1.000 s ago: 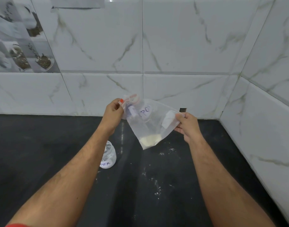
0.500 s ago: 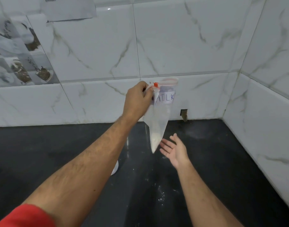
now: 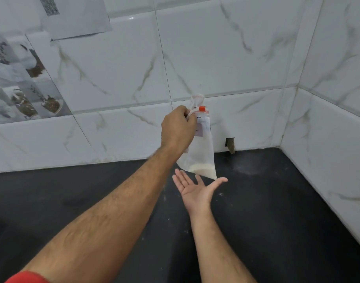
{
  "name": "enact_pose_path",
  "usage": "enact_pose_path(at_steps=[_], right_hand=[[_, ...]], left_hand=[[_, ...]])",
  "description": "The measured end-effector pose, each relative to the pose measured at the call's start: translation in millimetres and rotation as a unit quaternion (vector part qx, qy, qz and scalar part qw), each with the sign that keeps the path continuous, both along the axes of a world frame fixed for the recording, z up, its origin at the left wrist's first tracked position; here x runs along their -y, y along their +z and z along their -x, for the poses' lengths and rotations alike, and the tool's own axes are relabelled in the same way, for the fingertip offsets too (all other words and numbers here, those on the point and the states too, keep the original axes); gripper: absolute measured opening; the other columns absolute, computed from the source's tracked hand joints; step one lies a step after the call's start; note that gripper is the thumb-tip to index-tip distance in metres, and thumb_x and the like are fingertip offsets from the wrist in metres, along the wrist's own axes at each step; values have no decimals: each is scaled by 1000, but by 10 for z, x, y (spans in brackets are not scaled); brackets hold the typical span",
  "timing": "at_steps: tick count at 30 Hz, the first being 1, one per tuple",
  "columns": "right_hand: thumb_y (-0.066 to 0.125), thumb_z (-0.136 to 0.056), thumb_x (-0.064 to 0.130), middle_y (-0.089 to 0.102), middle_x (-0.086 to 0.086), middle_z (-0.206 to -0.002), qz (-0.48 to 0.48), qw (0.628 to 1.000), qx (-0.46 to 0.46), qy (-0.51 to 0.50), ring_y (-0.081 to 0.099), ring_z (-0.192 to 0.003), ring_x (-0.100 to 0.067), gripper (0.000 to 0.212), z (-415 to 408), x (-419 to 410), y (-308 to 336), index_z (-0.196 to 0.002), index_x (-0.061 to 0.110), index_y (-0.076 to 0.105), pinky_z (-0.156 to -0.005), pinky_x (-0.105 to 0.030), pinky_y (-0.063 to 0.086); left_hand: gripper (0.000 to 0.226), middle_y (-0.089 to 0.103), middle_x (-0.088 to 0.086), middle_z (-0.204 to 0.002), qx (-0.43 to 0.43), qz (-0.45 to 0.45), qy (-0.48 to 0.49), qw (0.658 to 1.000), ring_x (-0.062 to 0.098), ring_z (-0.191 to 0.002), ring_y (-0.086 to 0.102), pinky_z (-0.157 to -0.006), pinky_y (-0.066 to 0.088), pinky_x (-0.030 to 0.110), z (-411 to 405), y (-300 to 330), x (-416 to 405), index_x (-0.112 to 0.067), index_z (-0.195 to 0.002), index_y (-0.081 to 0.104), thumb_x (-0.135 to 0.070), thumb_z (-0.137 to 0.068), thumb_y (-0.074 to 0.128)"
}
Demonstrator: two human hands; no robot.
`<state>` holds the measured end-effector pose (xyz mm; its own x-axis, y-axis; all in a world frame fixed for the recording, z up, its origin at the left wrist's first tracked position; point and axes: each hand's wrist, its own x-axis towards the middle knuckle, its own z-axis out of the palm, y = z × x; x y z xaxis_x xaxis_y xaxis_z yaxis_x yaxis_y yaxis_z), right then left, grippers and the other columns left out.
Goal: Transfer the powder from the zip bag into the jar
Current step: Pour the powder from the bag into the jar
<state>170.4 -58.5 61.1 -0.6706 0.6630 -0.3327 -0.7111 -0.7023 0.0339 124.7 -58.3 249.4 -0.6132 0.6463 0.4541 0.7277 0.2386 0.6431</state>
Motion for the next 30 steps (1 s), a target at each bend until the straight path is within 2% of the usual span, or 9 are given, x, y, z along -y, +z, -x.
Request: enact_pose_path(at_steps=[4,7,10,14,18,22,24,27,30], right_hand=[[36,-75,92,68,-24,-127,-59,997,31,-38,66,-116,-46,100,65,-48,83,-131,14,62,-100,-62,50],[43,-86,80,72,-20,-122,-84,994,34,-62,68,-115,-41,85,75,-74,105,-133,11,62,-105,-57,48],[49,-92,69,71,-19,-124,-107,989,44,-88,70,-112,-36,78,97,-147,101,-136,6,59,-99,-50,53],[46,-93,68,58,-22,-142,-154,982,20,-108,59,-129,-38,83,132,-199,157,-140,1,55,-110,-52,45],[49,-73,85,56,-23,-144,-182,980,-33,-77,53,-134,-43,108,191,-178,178,-144,3,52,-115,-58,35],[50,-68,88,63,-21,-136,-206,977,3,-49,58,-128,-41,109,240,-104,189,-137,5,58,-112,-57,40],[57,-69,80,66,-18,-131,-218,974,29,-53,62,-123,-38,97,274,-103,222,-131,7,63,-108,-52,45],[64,-83,59,69,-11,-116,-234,968,73,-54,64,-111,-31,50,356,-110,273,-104,13,69,-97,-44,51],[68,-88,40,70,-7,-105,-263,957,115,-46,66,-102,-26,27,411,-68,321,-96,14,69,-97,-41,48]], left_hand=[[23,56,-5,-65,79,7,-69,994,14,-61,52,-58,39,28,190,-43,222,-16,-70,54,-25,-89,60],[29,54,-4,-63,117,16,-132,984,13,-57,47,-58,39,31,412,-107,491,-16,-68,53,-36,-84,66],[35,55,-2,-66,85,34,-150,984,14,-61,47,-60,39,32,682,-194,780,-14,-70,54,-41,-86,69],[35,62,3,-71,84,36,-154,984,15,-64,51,-62,40,32,1013,-295,1125,-15,-73,58,-47,-83,67],[46,64,23,-80,110,35,-150,982,18,-66,51,-64,40,35,1304,-409,1342,-8,-79,62,-54,-76,68],[45,60,11,-71,159,48,-129,978,17,-66,48,-66,37,34,1582,-595,1545,0,-81,63,-43,-78,75],[50,58,10,-71,187,49,-122,973,17,-67,46,-67,35,34,1695,-723,1655,4,-81,63,-43,-73,75],[53,58,9,-70,208,49,-109,971,17,-67,46,-68,36,33,1831,-917,1777,2,-79,64,-48,-68,76],[48,67,21,-75,225,39,-101,968,17,-68,52,-71,42,33,1925,-1070,1860,-3,-78,68,-49,-67,76]])
